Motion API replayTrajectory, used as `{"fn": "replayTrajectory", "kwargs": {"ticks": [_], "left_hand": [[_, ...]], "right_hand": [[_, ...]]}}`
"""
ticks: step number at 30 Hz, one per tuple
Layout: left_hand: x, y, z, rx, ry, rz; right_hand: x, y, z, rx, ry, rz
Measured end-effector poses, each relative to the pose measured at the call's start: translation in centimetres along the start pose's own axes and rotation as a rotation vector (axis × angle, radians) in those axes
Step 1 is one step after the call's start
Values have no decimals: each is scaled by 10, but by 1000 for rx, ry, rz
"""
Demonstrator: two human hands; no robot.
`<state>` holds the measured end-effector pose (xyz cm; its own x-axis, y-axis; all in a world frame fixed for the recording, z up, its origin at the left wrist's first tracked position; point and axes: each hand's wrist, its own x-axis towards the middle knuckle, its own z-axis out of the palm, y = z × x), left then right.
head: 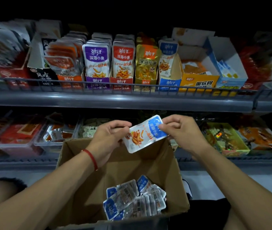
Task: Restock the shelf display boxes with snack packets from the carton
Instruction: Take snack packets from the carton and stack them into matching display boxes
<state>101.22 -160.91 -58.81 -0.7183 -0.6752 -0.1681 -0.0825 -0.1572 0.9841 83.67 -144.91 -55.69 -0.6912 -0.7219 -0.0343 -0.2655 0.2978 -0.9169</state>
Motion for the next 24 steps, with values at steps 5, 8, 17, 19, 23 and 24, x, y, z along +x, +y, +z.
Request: {"fn": "replayTrajectory", "kwargs": {"ticks": [5, 8, 17, 19, 23, 24], "left_hand": [[3, 16, -5, 44, 27, 114], [4, 24, -15, 69, 62, 120], [10, 26, -22, 98, 92, 73], [9, 24, -22, 115, 84, 54], [7, 25, -21, 145, 86, 46], [7, 26, -21, 153, 84, 48]], "right_hand": [[14, -20, -32, -114, 144, -210], [26, -52, -63, -278, 270, -359], [107, -145, -107, -640, 536, -656], [128, -151, -104, -696, 539, -671], [159, -147, -91, -781, 504, -651], [164, -144, -86, -784, 483, -634]]}}
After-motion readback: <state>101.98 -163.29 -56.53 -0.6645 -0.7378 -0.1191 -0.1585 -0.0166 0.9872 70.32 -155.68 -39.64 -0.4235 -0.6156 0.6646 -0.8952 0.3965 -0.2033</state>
